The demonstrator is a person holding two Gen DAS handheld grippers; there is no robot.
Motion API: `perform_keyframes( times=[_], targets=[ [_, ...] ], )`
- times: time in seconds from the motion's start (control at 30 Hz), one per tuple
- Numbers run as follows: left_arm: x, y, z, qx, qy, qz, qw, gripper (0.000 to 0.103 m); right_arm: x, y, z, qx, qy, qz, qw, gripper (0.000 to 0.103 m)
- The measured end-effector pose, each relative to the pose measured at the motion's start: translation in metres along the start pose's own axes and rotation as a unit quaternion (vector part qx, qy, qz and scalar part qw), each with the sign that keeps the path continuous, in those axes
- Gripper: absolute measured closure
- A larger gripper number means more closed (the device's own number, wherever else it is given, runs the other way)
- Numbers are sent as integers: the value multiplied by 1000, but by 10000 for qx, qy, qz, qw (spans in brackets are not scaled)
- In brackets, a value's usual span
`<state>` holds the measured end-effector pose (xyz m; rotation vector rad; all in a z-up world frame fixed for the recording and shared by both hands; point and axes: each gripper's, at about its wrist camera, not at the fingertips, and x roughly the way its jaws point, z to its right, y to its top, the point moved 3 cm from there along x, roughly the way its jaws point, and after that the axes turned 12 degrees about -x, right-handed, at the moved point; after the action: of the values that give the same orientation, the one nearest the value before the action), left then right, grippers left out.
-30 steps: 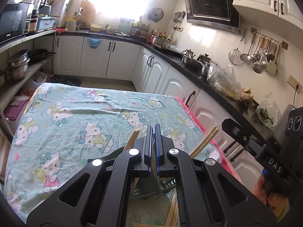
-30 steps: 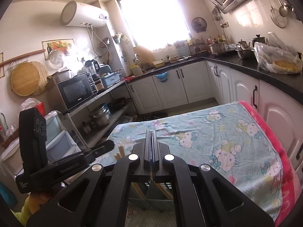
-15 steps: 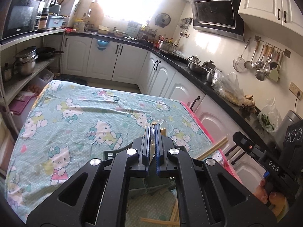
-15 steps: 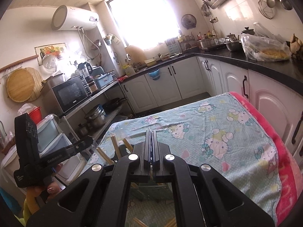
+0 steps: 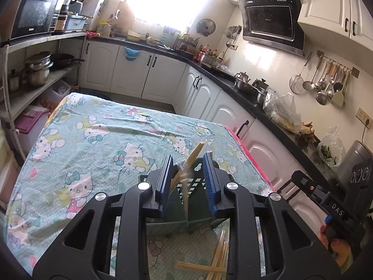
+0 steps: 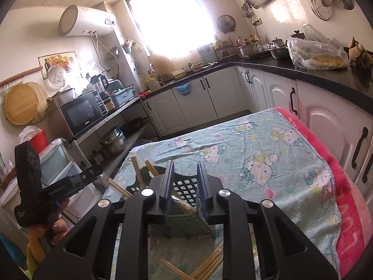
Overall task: Organize utensils
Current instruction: 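Open the right gripper to release the chopstick into the caddy, then lower the open right gripper to the chopstick pile beside the caddy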
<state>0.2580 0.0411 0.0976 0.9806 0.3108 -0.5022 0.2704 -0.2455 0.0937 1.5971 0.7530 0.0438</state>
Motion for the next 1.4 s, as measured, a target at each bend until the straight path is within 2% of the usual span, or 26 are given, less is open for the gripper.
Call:
perform_keyframes(
  times=[0.07,0.2,0.27,0.4,0.47,0.6,0.87,1.4],
  targets=[
    [-3,-2,-1,-4,-15,-2,10000,71,-1,-2,0,-17,-12,-15,10000,79],
    [-8,-4,-3,4,-22,11,10000,70,-3,-6,-2,-49,-26,-63,10000,74],
    [-11,-5,-5,-8,-31,18,10000,56,-4,-9,-2,-63,-27,-99,9999,71],
    [-19,-9,-8,-43,-39,28,10000,51,-6,-13,-2,-70,-50,-141,9999,67],
    [-23,-11,-10,-40,-35,58,10000,43,-9,-17,-1,-63,-58,-160,9998,66],
    [-31,-15,-12,-70,-54,76,9999,36,-13,-21,0,-69,-80,-188,9998,63],
    [-42,-23,-17,-115,-36,73,9999,13,-17,-25,1,-76,-75,-206,9997,57],
    [-43,-45,-34,-241,134,-162,9995,11,-25,-46,0,-175,-87,-460,9988,54]
  ],
)
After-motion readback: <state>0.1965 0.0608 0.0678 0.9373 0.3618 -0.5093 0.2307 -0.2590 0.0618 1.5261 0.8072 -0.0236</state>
